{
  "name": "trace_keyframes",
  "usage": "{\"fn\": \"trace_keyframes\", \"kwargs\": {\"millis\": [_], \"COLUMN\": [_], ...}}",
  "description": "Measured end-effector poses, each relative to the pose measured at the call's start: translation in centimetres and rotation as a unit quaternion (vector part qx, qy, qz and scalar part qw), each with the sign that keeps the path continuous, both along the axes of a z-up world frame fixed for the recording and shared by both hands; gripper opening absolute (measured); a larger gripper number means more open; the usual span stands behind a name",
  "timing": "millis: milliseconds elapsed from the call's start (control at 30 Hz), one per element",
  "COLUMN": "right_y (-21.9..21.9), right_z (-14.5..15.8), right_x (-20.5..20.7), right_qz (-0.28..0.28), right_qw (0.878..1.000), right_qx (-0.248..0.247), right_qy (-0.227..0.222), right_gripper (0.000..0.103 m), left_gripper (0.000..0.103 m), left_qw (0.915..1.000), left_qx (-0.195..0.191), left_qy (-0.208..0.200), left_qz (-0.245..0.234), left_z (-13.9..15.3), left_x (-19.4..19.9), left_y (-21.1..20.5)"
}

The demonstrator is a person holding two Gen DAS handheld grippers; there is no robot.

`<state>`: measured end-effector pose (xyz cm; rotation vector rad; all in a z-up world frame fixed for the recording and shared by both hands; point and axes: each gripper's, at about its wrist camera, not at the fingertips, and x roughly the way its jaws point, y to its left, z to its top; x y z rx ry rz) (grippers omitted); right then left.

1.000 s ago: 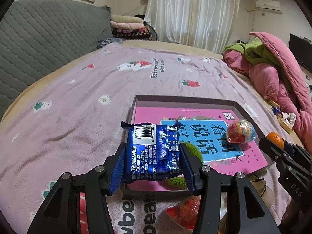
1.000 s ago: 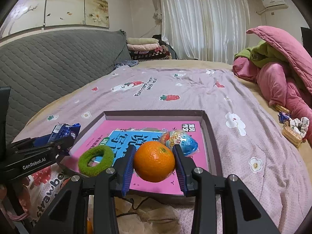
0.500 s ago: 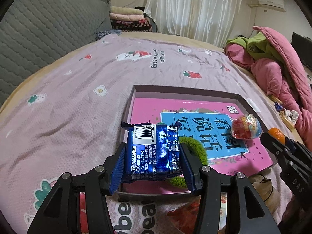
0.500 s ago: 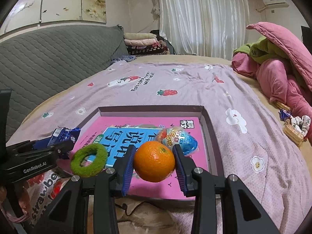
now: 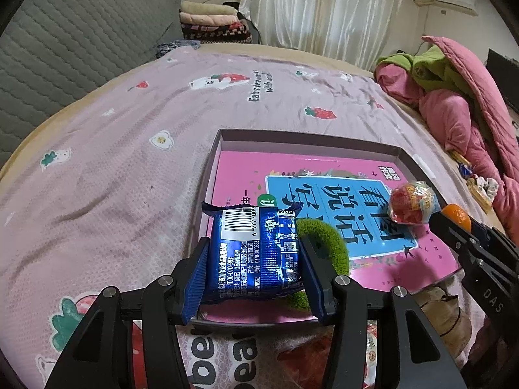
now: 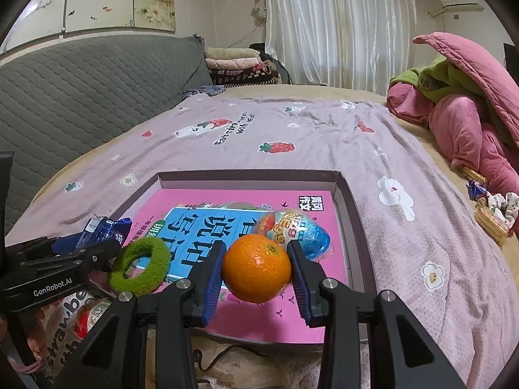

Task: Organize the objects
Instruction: 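Carry the blue packet over the tray with the left tool while the right tool lowers the orange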

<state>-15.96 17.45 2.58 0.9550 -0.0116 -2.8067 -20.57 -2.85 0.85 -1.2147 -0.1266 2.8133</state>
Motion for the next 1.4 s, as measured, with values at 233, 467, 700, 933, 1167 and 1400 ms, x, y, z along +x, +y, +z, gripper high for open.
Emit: {"fn": "trace_keyframes", "kwargs": {"millis": [233,467,700,933,1167,1400], "right_y": [0.3,0.5,0.5,0.8,0.8,1.1], "right_z": [-0.9,-1.3,-1.7,-2.0,-2.4,-2.9], "right_x": [-0.2,-0.1,-0.1,-0.4,-0.7,-1.0], "right_qz": [-0.004,-0.007,-0.008,-0.017,-0.022,-0.026], "right_qw": [1.0,1.0,0.999,0.999,0.999,0.998], "right_qx": [0.003,0.006,0.006,0.008,0.011,0.009], "right_qy": [-0.017,-0.023,-0.03,-0.039,-0.048,-0.058], "right_gripper": [0.039,0.039,0.039,0.039,0.039,0.039], "left_gripper": [0.054,0.054,0.054,0.054,0.054,0.054], "left_qw": [0.9999,0.9999,0.9999,0.9998,0.9996,0.9994], "left_qx": [0.006,0.008,0.007,0.013,0.023,0.029], "left_qy": [-0.01,-0.01,-0.01,-0.013,-0.017,-0.02], "left_qz": [0.003,-0.002,-0.007,-0.006,-0.008,-0.008], "left_z": [-0.6,-0.8,-0.9,-1.0,-1.1,-1.2], "left_x": [-0.1,0.1,0.1,-0.1,-0.4,-0.5], "left_y": [-0.3,-0.2,0.1,0.1,0.2,0.0]}}
